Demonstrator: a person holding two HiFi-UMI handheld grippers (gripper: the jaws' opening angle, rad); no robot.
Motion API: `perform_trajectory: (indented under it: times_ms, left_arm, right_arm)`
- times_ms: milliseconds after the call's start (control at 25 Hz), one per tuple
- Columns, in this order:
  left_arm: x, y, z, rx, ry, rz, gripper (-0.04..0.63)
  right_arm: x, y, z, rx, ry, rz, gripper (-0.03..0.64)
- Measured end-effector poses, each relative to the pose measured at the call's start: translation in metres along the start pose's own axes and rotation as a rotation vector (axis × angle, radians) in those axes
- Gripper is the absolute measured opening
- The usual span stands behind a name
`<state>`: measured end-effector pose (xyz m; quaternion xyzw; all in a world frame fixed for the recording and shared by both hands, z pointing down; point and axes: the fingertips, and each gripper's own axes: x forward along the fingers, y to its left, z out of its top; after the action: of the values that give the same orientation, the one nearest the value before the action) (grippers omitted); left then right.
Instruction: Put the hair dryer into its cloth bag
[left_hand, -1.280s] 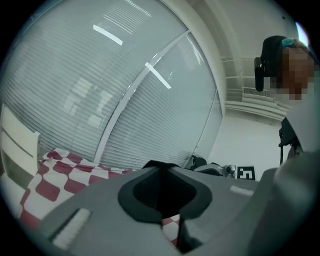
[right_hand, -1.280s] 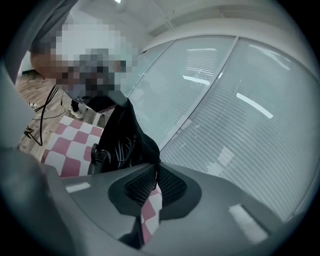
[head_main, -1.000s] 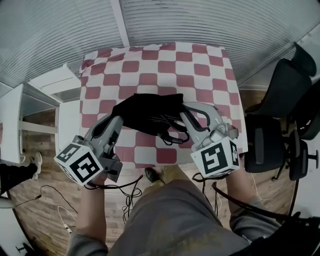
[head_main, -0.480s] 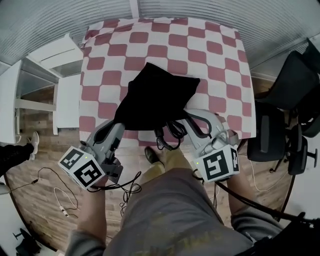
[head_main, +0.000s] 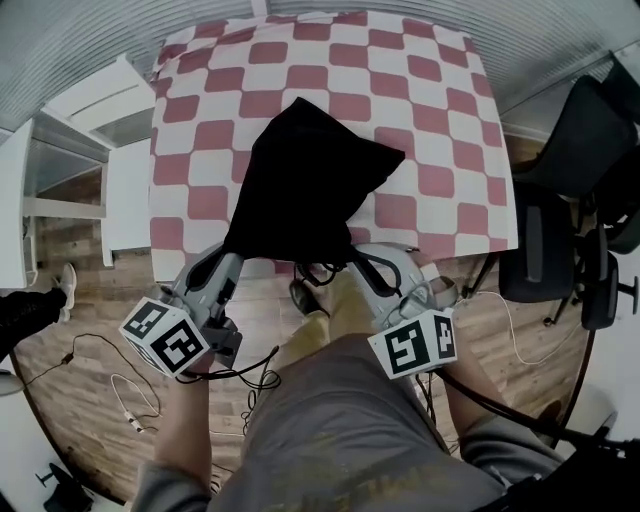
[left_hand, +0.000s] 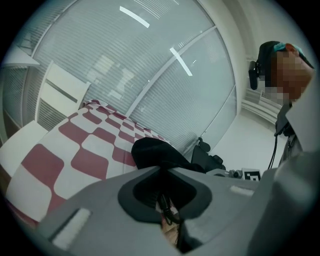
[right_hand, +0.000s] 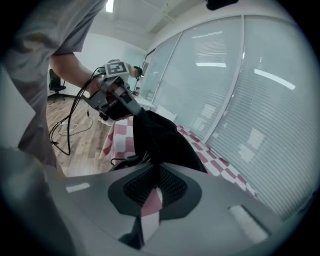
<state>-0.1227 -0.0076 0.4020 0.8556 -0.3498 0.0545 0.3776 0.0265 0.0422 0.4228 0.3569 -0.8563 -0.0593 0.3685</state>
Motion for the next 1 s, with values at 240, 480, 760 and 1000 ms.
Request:
perform_trajectory:
  times_ms: [240, 480, 760, 1000]
  left_arm:
    - [-0.008, 0.017, -0.007, 0.038, 0.011, 0.072, 0.012]
    - [-0.018, 0.044, -0.016, -0.004, -0.004, 0.14, 0.012]
    - [-0.021, 0.065, -0.007, -0.03, -0.042, 0.185, 0.012]
    - [-0.019, 0.081, 0.005, -0.004, -0.066, 0.207, 0.014]
  right_arm:
    - [0.014, 0.031, -0.002, -0.007, -0.019, 0.066, 0.043]
    - [0.039, 0.062, -0.002, -0.048, 0.016, 0.169, 0.044]
    - [0.066, 0.062, 0.004, -0.027, 0.039, 0.116, 0.043]
    - [0.085, 0.054, 0.014, 0.006, 0.023, 0.093, 0.04]
